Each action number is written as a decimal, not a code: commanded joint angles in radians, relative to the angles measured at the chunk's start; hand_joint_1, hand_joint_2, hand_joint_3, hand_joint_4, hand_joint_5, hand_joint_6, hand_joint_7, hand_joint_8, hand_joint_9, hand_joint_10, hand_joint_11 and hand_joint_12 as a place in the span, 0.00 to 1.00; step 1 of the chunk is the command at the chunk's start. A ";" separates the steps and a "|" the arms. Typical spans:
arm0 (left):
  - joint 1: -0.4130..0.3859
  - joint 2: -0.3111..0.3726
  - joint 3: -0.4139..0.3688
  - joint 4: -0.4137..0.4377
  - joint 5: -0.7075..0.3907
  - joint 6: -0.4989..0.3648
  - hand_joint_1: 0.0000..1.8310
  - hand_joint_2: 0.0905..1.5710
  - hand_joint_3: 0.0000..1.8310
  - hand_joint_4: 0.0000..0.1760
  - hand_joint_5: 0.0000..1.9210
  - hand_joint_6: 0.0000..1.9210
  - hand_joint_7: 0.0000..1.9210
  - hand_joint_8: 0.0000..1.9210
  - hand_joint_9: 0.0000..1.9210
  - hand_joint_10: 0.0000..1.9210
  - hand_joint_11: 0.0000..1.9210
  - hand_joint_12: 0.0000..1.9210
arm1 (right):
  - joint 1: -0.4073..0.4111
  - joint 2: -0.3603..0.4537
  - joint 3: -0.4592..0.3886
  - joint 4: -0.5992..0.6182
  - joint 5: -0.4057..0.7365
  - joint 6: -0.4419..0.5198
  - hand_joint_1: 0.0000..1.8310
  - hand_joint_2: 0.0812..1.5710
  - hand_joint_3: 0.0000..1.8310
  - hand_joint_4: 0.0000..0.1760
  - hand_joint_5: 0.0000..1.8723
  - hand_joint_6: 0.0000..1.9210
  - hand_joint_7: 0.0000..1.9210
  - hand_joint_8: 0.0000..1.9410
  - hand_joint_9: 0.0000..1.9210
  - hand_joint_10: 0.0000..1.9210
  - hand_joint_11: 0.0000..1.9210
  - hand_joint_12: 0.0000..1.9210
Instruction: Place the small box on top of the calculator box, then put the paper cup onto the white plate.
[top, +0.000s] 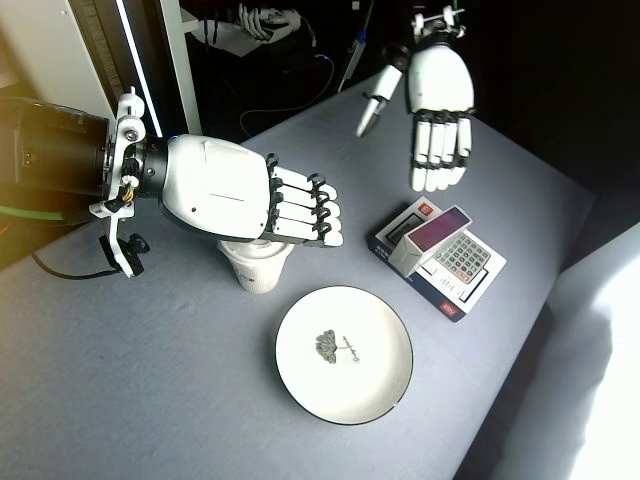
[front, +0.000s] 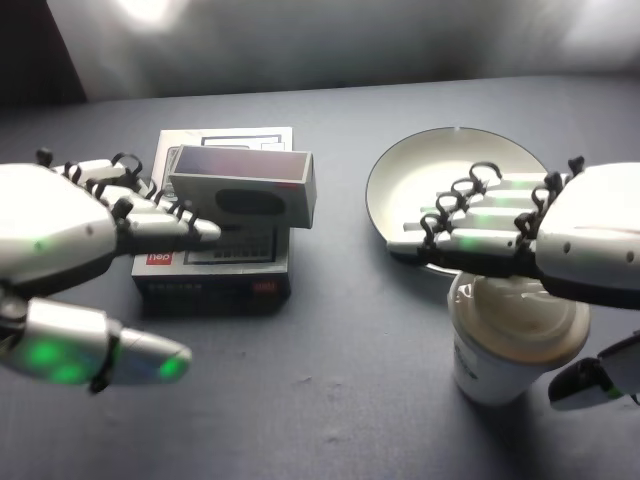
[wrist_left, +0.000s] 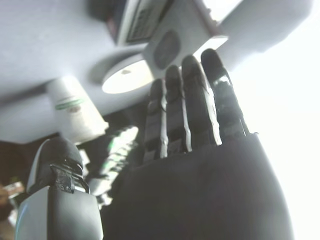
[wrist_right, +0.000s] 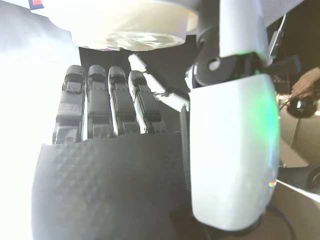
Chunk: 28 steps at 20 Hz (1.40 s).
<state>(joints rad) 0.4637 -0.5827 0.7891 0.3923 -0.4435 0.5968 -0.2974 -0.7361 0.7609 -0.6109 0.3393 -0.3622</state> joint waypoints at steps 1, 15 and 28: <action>0.005 0.024 0.002 0.042 -0.134 -0.046 0.03 0.71 0.00 0.00 0.13 0.00 0.16 0.00 0.15 0.00 0.00 0.38 | 0.011 0.009 -0.002 0.020 0.083 0.007 0.67 0.53 0.00 0.00 0.00 0.00 0.00 0.00 0.00 0.00 0.01 0.01; 0.010 -0.023 0.016 0.327 -0.147 -0.216 0.01 0.76 0.01 0.00 0.12 0.00 0.16 0.00 0.15 0.00 0.00 0.36 | -0.004 0.005 0.001 -0.060 0.081 0.120 0.72 0.56 0.00 0.00 0.00 0.00 0.00 0.00 0.00 0.00 0.00 0.19; 0.005 -0.023 -0.020 0.247 -0.134 -0.134 0.11 0.77 0.00 0.00 0.14 0.00 0.16 0.00 0.16 0.00 0.00 0.35 | -0.013 -0.052 0.085 -0.134 0.080 0.277 0.69 0.57 0.00 0.00 0.00 0.00 0.00 0.00 0.00 0.00 0.00 0.15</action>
<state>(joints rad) 0.4797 -0.6140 0.7719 0.6643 -0.5003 0.4629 -0.3130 -0.7986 0.8486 -0.7647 0.3370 -0.0921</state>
